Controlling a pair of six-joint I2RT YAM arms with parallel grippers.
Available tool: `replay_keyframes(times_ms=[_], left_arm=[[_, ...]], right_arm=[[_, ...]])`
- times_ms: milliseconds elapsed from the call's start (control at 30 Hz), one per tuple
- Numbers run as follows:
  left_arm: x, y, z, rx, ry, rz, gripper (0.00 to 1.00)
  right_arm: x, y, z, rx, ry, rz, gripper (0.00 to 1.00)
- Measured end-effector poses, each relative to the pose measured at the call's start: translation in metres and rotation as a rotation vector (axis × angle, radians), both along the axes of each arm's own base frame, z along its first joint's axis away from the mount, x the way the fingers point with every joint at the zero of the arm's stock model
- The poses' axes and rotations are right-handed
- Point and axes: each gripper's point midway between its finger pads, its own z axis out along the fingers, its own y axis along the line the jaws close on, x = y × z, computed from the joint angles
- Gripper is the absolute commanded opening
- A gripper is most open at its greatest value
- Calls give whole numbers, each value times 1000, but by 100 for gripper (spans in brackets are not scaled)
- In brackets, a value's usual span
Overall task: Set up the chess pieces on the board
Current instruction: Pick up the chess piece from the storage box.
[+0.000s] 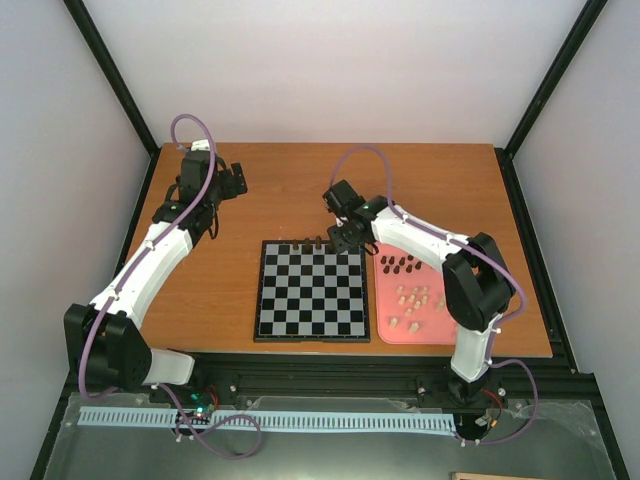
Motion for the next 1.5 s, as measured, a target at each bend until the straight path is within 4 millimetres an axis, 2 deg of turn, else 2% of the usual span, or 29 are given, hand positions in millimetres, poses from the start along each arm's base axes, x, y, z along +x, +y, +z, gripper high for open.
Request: replay_keyframes(times_ms=[100,433,933,1300,1500], left_arm=[[0,0,0,0,0,0,100],[1,0,-1,2,3,2,100],[1,2,-3,8,8,10,100],[1,2,-3,9,7,13,100],[1,2,-3,9,7,13,100]], right_arm=[[4,-1,-6,0,3,-9,53],[17,-15,-45,-13,61,-55,53],[25,-7,-60,13,84,-56,53],[33,2,-52,41,65,-51,53],[33,2,-56,38,73,-51,52]])
